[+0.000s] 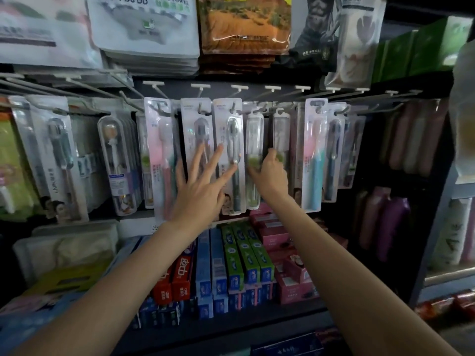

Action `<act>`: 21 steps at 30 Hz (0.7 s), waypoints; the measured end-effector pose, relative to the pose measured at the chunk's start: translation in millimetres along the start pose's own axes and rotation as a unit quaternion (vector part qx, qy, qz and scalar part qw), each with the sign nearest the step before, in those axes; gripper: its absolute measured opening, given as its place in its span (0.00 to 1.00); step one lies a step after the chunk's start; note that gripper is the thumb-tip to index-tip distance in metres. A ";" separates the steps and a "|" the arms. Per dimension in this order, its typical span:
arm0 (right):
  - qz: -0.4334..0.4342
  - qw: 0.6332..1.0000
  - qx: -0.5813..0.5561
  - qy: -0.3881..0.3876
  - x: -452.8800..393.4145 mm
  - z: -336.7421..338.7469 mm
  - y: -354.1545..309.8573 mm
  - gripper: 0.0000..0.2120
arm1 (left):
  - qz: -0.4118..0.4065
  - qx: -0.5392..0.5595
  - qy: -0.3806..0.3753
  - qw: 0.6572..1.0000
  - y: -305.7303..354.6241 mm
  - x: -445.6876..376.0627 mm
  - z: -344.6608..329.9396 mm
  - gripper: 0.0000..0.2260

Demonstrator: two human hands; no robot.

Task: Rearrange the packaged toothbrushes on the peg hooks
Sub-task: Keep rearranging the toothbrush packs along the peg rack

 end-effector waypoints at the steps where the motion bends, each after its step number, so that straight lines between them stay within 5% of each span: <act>1: -0.013 1.000 -0.011 -0.006 -2.8 -2.3 -1.2 0.22 | 0.006 -0.002 -0.008 1.000 -1.5 0.9 -1.6 0.28; 6: -0.002 0.995 -0.065 -0.072 -12.5 6.7 -4.4 0.14 | 0.013 0.002 -0.038 0.999 -7.6 9.5 -9.9 0.27; 13: -0.012 0.942 -0.211 -0.261 -9.7 49.4 4.5 0.08 | 0.021 0.016 -0.071 0.997 -9.9 15.5 -6.1 0.28; 21: 0.153 0.981 0.063 -0.099 4.0 90.3 -8.9 0.14 | 0.021 0.030 -0.074 0.997 -9.9 13.7 -1.3 0.25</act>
Point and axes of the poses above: each hand's wrist, its own x-axis away from the middle knuckle, its own z-axis out of the back of the hand, y = z × x, the point moved 2 cm from there along -x, towards the middle knuckle, and after that the axes turned 5 degrees about -z, right-handed, at the moved point
